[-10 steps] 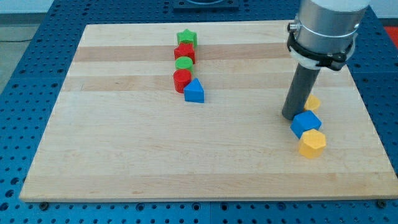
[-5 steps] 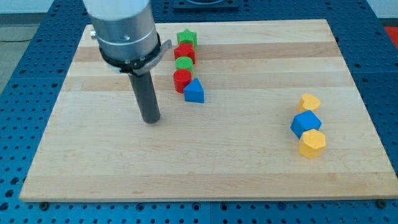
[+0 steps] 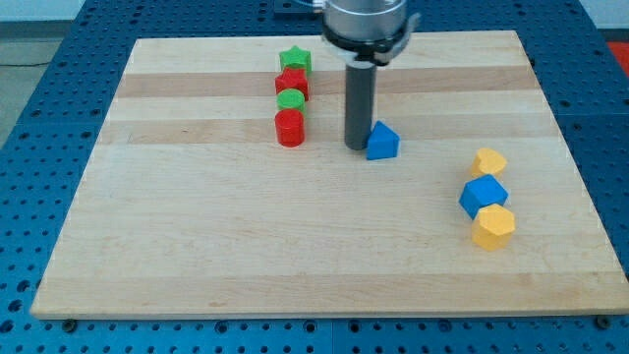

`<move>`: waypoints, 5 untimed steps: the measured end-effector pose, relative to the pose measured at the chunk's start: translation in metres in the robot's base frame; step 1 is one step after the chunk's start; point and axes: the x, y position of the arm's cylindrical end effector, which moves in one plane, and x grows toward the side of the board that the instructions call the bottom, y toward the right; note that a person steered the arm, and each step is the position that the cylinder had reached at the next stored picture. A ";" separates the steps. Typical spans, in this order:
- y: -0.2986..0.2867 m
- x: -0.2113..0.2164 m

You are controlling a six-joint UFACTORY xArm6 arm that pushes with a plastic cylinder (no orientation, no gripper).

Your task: Push blue triangle to the top of yellow heart

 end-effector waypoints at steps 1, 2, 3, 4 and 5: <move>0.026 0.000; 0.054 0.000; 0.077 0.000; 0.094 0.000; 0.102 0.000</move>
